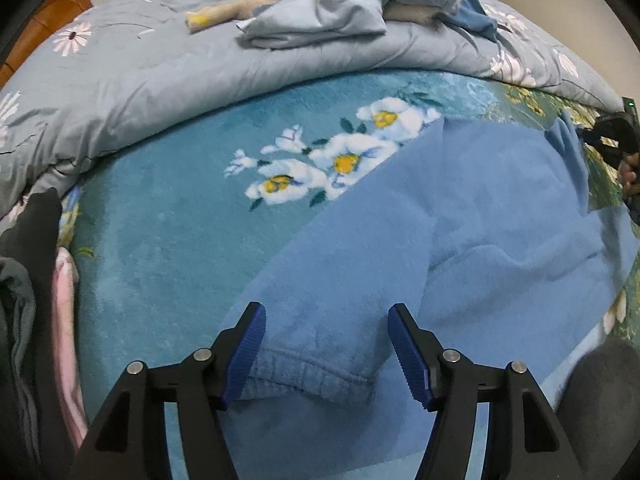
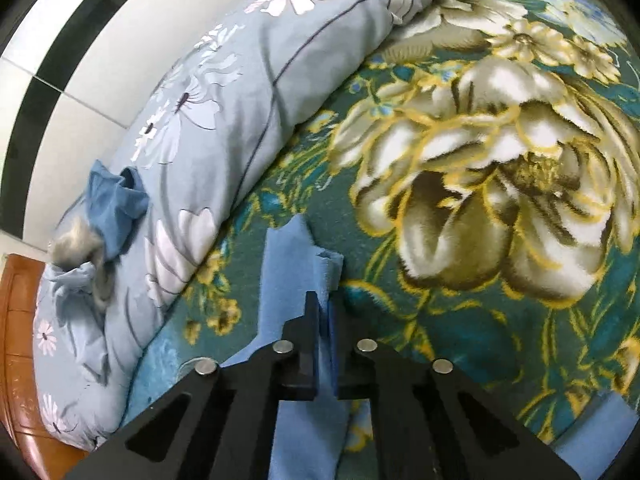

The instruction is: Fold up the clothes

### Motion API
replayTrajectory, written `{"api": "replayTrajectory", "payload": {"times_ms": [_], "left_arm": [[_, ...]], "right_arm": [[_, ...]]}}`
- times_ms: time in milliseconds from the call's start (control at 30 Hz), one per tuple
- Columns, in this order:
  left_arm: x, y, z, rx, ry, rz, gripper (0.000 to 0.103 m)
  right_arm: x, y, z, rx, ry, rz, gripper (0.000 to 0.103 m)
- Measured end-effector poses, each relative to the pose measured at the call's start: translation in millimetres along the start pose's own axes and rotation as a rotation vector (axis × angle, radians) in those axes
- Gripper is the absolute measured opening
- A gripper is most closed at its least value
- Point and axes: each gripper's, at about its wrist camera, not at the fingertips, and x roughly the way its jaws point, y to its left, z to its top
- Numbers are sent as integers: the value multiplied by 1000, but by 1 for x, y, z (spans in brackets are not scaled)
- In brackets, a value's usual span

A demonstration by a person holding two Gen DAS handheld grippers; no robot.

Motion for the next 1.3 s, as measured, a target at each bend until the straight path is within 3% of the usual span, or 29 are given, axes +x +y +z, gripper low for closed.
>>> {"api": "replayTrajectory", "payload": {"times_ms": [167,267,433,567,867,1100,1300], "left_arm": [[2,-2,-3,12,13,8,67],[3,-4,-4,28,27,13,68],[9,-6,-5,50,60,28,68],[11,-5,-8,61,86,36,71],[9,-15,-13,136,105,23,75],[22,-30,-21,234,149,50,75],[24,-24,-20,235,160,55,75]], "right_arm": [[-44,-13,5,-9,-114,19,2],[-64,-37,5,21,-158,-22,2],[-63,-69,-4,40,-103,-85,2],[-63,-74,-10,57,-79,-56,3],[-94,-45,-27,-38,-109,-5,4],[-90,-19,-65,-112,-38,52,6],[-78,-7,-83,-126,13,66,6]]}}
